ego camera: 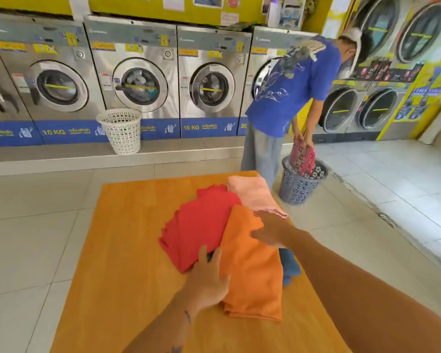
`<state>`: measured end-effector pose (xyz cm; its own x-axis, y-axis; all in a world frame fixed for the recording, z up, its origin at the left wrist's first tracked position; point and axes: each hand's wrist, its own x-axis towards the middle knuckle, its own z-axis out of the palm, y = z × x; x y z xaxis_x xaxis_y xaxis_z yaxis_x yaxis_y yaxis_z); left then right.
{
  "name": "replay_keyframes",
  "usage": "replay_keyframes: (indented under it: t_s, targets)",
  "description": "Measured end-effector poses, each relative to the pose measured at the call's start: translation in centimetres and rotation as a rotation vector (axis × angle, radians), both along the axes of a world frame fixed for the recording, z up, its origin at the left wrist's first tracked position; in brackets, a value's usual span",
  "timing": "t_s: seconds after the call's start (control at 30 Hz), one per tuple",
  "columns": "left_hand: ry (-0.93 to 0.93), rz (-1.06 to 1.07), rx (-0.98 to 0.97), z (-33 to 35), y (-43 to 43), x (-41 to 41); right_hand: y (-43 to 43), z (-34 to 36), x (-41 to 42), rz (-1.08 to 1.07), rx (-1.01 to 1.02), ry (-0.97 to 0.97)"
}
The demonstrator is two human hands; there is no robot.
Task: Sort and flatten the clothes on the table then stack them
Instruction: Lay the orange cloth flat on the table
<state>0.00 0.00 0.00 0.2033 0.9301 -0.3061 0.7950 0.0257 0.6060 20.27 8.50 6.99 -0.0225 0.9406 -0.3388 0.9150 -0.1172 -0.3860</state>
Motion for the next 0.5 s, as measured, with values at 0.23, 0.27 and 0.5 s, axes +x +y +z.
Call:
replay_keyframes:
  t_s: [0.23,0.27,0.5]
  targets:
    - [0.066,0.075,0.183,-3.2,-2.2,1.9,-0.4,-2.5,-0.8,-0.004,-0.162,-0.119]
    - [0.048,0.077,0.176,-3.6,-2.5,2.0,-0.2,-2.6,-0.8,0.004,-0.163,-0.130]
    - [-0.048,0.110,0.042,-4.6,-2.6,2.7,1.7,-2.9,-0.3,0.109,-0.025,-0.166]
